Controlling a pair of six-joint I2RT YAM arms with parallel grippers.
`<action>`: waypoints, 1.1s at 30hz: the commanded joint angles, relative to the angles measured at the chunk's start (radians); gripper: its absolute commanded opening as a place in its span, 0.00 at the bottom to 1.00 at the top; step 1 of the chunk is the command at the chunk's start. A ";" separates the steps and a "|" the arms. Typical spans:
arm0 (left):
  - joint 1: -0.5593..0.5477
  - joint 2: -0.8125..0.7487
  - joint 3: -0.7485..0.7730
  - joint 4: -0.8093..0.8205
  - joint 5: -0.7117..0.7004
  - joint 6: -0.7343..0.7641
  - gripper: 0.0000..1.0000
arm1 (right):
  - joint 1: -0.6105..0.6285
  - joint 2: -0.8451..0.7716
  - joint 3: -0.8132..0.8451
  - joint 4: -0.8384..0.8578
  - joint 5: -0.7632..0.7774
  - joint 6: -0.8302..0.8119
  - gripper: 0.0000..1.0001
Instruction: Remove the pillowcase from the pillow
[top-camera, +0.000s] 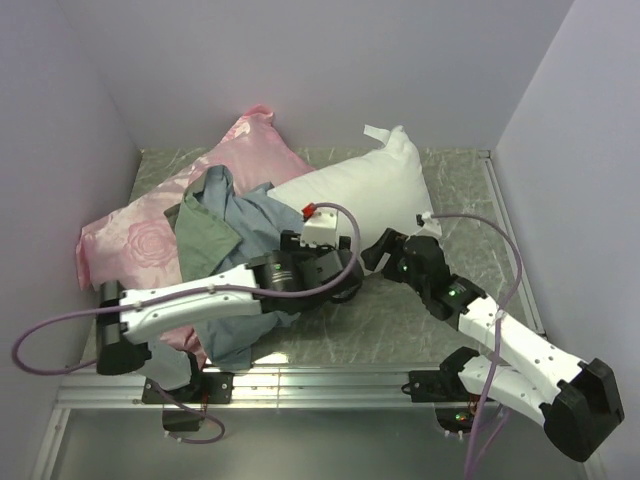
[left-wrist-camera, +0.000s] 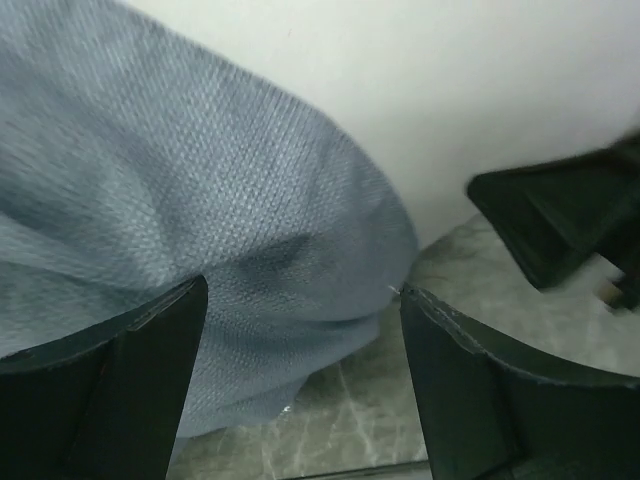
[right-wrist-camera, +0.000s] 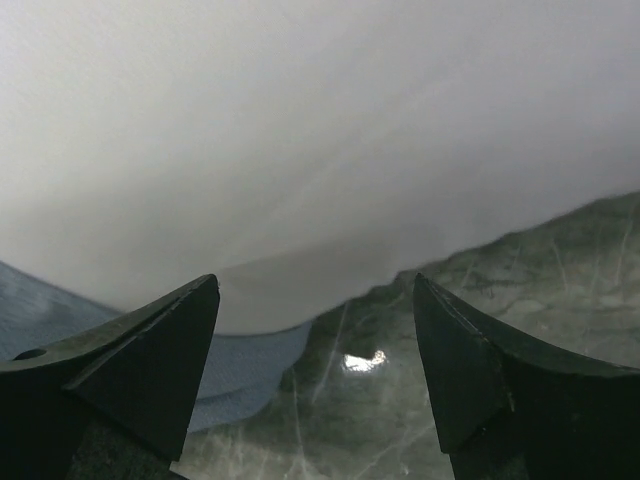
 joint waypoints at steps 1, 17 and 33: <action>0.001 0.060 -0.015 -0.093 -0.140 -0.168 0.84 | 0.008 -0.065 -0.103 0.190 -0.026 0.078 0.86; -0.048 -0.176 -0.347 -0.109 0.035 -0.285 0.01 | 0.043 0.010 -0.394 0.747 -0.079 0.256 0.99; -0.116 -0.280 -0.361 -0.087 0.181 -0.231 0.01 | 0.161 0.371 -0.344 1.205 0.137 0.278 0.44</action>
